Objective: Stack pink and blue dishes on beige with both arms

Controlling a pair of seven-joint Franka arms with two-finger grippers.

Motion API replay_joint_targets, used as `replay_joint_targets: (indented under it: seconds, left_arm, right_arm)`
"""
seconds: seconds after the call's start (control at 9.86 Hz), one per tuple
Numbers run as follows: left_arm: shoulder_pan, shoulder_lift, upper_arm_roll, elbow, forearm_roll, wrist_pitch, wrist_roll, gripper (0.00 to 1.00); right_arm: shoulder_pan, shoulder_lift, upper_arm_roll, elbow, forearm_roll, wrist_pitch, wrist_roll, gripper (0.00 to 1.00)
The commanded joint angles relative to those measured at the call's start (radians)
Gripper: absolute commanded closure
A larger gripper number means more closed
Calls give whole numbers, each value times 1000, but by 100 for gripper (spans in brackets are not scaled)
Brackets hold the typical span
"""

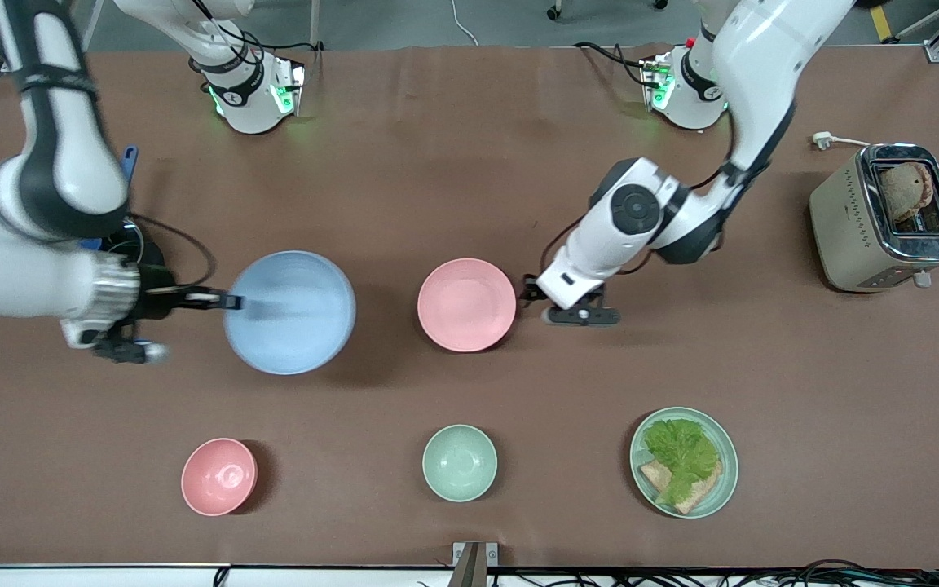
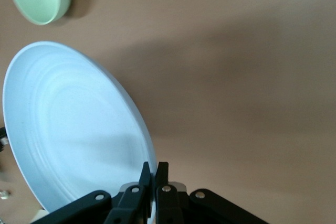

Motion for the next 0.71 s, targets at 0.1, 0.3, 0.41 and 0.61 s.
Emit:
replay_joint_targets:
  seconds: [0.1,0.3,0.41,0.61]
  left_arm:
    - [4,-252,207,-69,-26,-165,308,0]
    - [2,-331,310,13,-28,-313,456,0]
    - [4,-355,344,103,-31,-459,505,0]
    - [5,-426,402,199,-86,-617,559,0]
  right_arm:
    - [-14,-25,242,-253,-21,391,115,98]
    - [8,42,331,-362,-21,639,127,98]
    - [39,100,340,-370,-21,699,127,98]
    - [82,180,339,-370,-21,793,127,98]
